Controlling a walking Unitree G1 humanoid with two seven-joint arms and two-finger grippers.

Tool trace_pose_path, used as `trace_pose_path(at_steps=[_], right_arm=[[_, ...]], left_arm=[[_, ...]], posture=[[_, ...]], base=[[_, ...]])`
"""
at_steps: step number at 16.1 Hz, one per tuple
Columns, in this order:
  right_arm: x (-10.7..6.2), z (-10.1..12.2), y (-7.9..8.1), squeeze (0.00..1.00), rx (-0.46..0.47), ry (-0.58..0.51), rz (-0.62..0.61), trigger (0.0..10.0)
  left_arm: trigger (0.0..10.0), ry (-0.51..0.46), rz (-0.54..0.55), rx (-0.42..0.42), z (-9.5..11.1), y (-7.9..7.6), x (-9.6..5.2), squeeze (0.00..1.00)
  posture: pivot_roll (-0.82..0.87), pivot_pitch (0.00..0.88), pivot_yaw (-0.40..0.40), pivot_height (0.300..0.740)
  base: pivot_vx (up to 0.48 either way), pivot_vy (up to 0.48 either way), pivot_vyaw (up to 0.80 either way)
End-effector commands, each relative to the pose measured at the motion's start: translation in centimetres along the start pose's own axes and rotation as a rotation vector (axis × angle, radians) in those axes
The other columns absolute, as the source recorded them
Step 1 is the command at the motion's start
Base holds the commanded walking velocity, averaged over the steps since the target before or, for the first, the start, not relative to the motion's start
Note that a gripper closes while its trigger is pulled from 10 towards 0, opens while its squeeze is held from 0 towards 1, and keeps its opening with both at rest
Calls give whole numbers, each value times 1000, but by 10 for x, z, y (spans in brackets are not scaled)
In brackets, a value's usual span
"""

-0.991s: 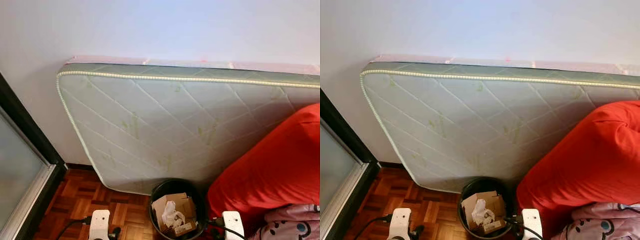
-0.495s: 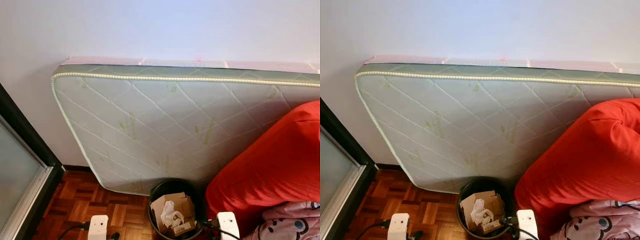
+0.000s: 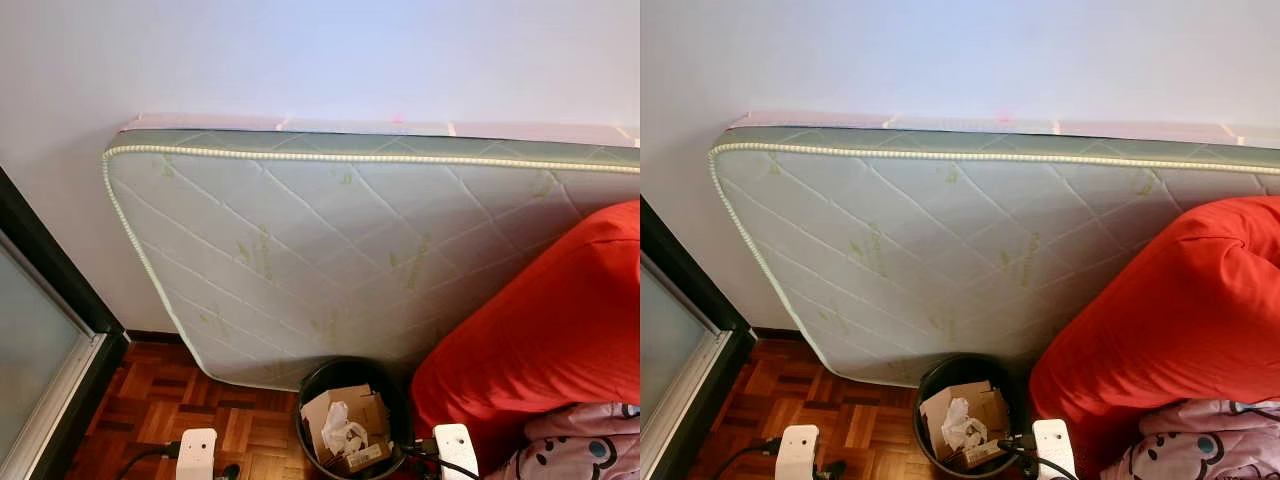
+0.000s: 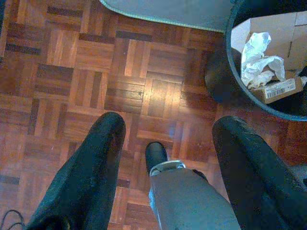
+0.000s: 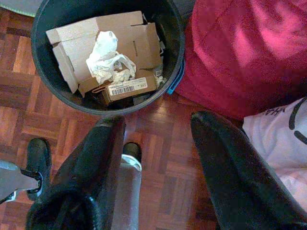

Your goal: Clean up the room

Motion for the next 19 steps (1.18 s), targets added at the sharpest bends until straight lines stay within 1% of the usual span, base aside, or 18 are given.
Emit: trace_pose_path(at_steps=[1, 12, 18, 19], right_arm=[[0, 0, -2, 0, 6, 7, -7, 10000], [1, 2, -2, 0, 7, 5, -7, 10000], [1, 3, -2, 0, 5, 5, -5, 10000], [1, 2, -2, 0, 7, 6, -5, 10000]], left_arm=[[10000, 11, -2, 9, -2, 2, 0, 0], [10000, -14, 1, 10, 7, 2, 2, 0], [10000, -15, 0, 12, 7, 2, 2, 0], [10000, -17, 0, 12, 7, 2, 2, 0]], posture=[[-85, 7, -26, 738], [-74, 25, -30, 738], [-72, 25, -30, 738], [-70, 22, -30, 738]], base=[[0, 0, 0], [0, 0, 0], [0, 0, 0], [-251, 0, 0]])
Point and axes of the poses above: a point about 5 cm out from each wrist's last joint towards the gripper, its own x axis pointing out of the wrist towards the gripper, its own z axis along the axis of the wrist's last joint, y = z × x, the point moved 2 cm from there along x, pointing out of the wrist towards the gripper, and after that the axes turned 9 degrees about x, right-handed, at the moved point
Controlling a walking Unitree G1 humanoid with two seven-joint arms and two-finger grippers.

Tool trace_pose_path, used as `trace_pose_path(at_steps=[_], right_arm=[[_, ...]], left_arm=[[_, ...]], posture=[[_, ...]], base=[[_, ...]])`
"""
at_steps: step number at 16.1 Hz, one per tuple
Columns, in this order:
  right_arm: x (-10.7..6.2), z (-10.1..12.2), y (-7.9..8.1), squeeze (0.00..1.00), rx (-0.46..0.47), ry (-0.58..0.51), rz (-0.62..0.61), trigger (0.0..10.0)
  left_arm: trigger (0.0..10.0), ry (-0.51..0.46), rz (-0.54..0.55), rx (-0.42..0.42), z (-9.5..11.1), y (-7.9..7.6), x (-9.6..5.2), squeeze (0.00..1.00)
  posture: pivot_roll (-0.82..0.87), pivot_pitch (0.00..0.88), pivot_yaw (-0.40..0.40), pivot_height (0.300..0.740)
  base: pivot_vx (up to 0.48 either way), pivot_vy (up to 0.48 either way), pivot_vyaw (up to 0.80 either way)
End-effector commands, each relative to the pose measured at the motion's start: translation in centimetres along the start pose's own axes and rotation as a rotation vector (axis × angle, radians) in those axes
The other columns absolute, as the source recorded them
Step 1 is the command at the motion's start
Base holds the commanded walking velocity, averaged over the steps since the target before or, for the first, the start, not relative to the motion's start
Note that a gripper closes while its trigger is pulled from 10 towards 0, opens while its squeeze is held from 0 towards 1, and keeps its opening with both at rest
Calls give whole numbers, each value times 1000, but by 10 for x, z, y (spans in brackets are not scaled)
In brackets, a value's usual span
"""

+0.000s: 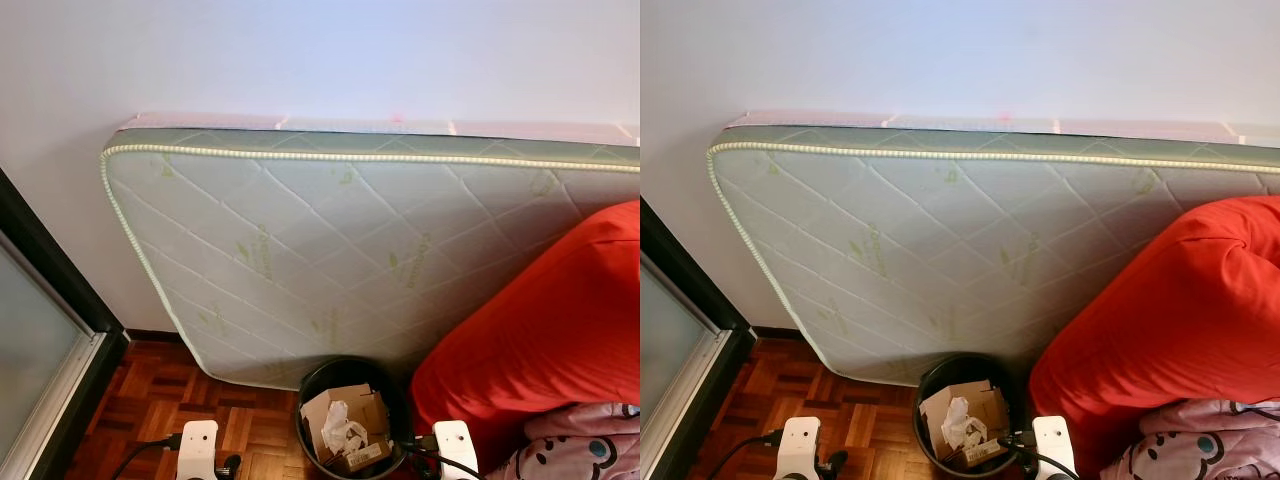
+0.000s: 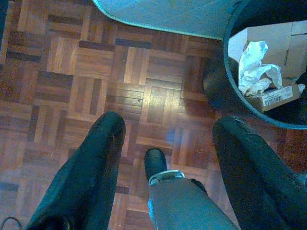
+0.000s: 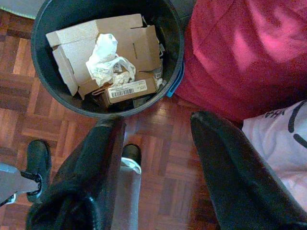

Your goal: Clean up the room

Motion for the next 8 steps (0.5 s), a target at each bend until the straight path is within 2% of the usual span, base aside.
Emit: trace_pose_path(at_steps=[1, 8], right_arm=[[0, -1, -2, 0, 6, 13, -6, 10000], [0, -1, -2, 0, 3, 13, -5, 10000]], left_arm=[[10000, 3, -1, 12, -1, 1, 0, 0], [10000, -8, -3, 14, 2, 0, 0, 0]], posture=[[-70, 21, -29, 738], [-70, 17, -31, 738]], base=[[-251, 0, 0], [-259, 0, 0]])
Point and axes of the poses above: a point about 5 cm out from each wrist's last joint towards the gripper, its own x axis pointing out of the wrist towards the gripper, its own z axis along the axis of the wrist's last joint, y = z × x, the point moved 2 cm from there along x, pointing out of the wrist towards the gripper, and after that the axes turned 9 degrees about x, right-handed, at the moved point
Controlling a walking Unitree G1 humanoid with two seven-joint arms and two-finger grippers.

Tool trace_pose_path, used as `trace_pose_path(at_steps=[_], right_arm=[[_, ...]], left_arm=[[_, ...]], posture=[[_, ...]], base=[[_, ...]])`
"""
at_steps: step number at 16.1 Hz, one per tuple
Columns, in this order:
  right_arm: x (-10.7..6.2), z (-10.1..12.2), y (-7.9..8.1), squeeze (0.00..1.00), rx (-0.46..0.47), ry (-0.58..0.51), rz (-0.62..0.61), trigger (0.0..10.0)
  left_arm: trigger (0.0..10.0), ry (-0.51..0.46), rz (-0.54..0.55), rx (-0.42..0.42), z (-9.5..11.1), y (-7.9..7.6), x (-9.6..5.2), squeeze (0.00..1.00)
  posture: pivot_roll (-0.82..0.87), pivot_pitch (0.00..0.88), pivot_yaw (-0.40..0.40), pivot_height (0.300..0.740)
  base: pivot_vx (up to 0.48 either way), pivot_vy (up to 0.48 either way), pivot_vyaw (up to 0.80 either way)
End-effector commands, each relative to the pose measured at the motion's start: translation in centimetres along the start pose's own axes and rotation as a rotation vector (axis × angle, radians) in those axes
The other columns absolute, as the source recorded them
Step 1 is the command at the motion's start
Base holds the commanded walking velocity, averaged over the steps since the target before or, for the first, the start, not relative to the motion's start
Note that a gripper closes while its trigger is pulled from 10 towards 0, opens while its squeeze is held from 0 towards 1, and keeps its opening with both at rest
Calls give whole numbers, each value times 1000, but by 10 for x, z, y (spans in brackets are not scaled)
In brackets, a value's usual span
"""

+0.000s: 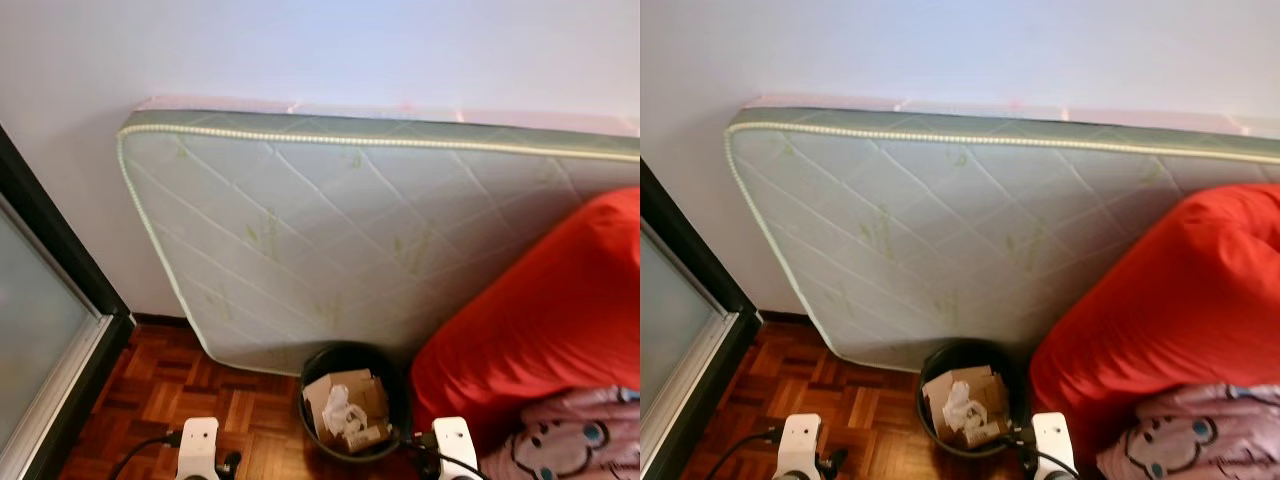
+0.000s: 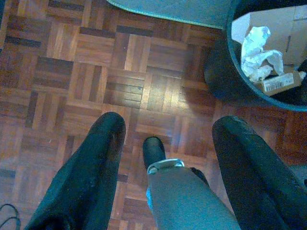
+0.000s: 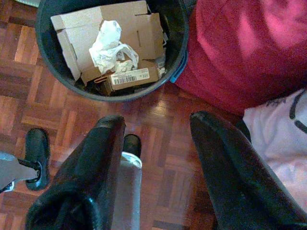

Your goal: Clean up the room

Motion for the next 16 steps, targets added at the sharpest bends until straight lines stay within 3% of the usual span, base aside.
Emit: trace_pose_path(at_steps=[1, 16], right_arm=[[-1, -4, -3, 0, 7, 18, -10, 10000], [-1, -5, -3, 0, 7, 20, -5, 10000]], left_arm=[[10000, -1, -3, 12, -1, 0, 0, 0], [10000, -14, -4, 15, 2, -2, 0, 0]], posture=[[-69, 16, -31, 738], [-67, 16, -33, 738]], base=[[-262, 0, 0], [-258, 0, 0]])
Point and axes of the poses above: a point about 5 cm out from each wrist's last joint towards the gripper, its own x axis pointing out of the wrist towards the gripper, its own z axis along the axis of the wrist's last joint, y = z × x, the point moved 2 cm from there along x, pointing out of the wrist towards the gripper, and after that the axes turned 9 degrees about x, right-handed, at the moved point
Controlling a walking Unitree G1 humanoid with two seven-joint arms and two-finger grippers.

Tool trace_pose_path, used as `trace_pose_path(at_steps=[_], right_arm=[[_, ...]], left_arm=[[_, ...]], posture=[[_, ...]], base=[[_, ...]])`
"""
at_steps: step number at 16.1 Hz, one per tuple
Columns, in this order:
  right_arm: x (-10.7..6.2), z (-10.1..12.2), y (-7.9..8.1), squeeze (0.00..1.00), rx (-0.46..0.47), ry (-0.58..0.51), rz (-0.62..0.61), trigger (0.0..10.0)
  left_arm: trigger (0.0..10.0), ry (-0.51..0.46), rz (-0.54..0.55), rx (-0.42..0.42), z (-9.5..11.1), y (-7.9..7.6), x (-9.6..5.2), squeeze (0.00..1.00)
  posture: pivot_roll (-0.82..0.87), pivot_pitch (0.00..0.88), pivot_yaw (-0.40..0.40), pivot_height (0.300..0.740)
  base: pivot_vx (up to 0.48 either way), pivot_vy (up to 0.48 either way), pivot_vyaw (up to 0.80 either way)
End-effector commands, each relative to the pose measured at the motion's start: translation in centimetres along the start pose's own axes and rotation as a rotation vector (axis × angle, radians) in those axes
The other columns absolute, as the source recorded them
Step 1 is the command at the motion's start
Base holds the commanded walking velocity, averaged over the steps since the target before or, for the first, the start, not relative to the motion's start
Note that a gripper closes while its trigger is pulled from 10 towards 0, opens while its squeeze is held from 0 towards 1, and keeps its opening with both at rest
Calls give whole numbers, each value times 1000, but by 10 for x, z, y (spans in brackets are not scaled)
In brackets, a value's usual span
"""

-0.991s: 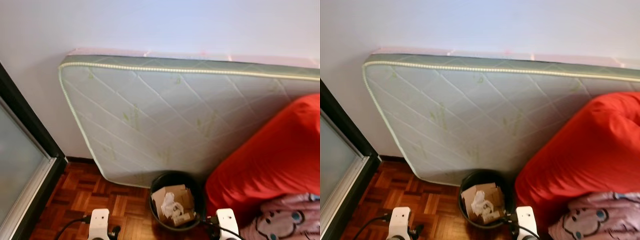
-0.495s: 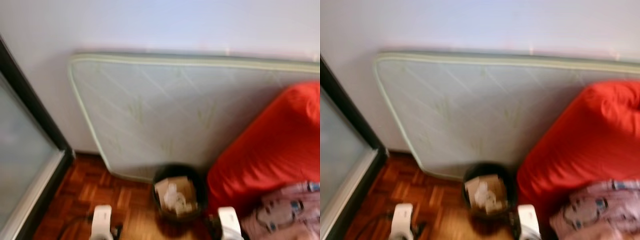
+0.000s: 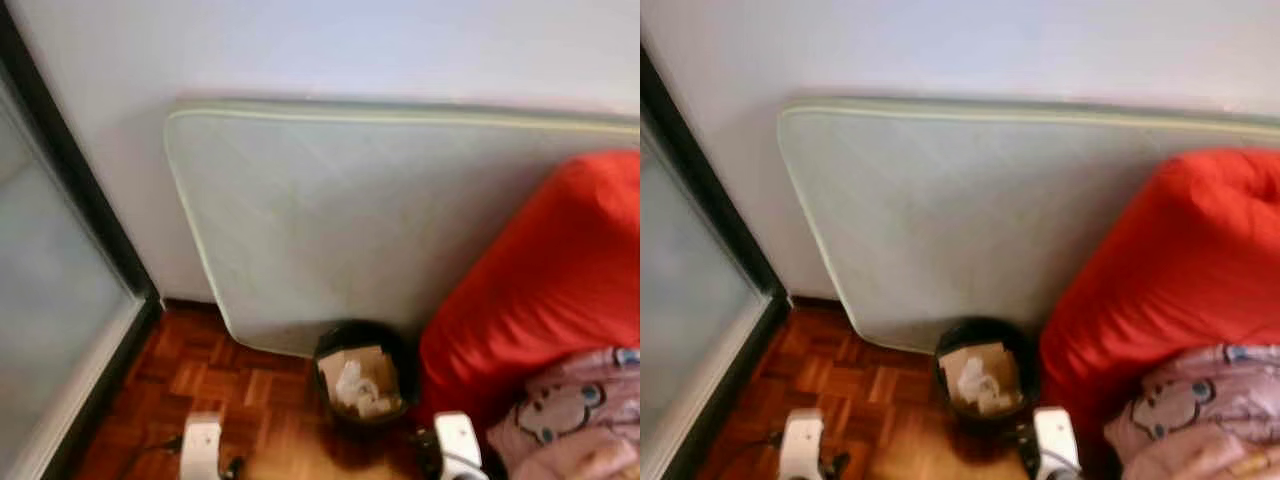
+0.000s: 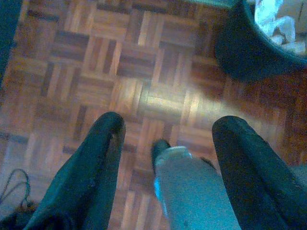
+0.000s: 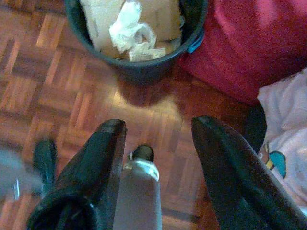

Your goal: Clean up the room

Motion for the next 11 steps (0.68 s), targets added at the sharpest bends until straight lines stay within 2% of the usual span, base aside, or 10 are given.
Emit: trace_pose_path(at_steps=[1, 3, 11], right_arm=[[-1, -6, 3, 0, 11, 22, 6, 10000], [-1, -6, 3, 0, 12, 21, 6, 10000], [-1, -8, 3, 0, 20, 30, 5, 10000]], left_arm=[[10000, -2, 5, 19, 2, 4, 1, 0], [10000, 3, 5, 19, 1, 5, 0, 0], [10000, 15, 5, 21, -1, 7, 0, 0]], posture=[[-67, 17, -33, 738], [-67, 17, -33, 738], [-68, 17, -33, 738]], base=[[-259, 0, 0], [-259, 0, 0], [0, 0, 0]])
Point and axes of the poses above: a point about 5 cm out from each wrist's last joint towards the gripper, its own x axis pointing out of the wrist towards the gripper, its own z axis along the axis of the wrist's last joint, y = z × x, the point moved 2 cm from there along x, pointing out of the wrist towards the gripper, and after that the axes turned 9 degrees about x, right-handed, at the moved point
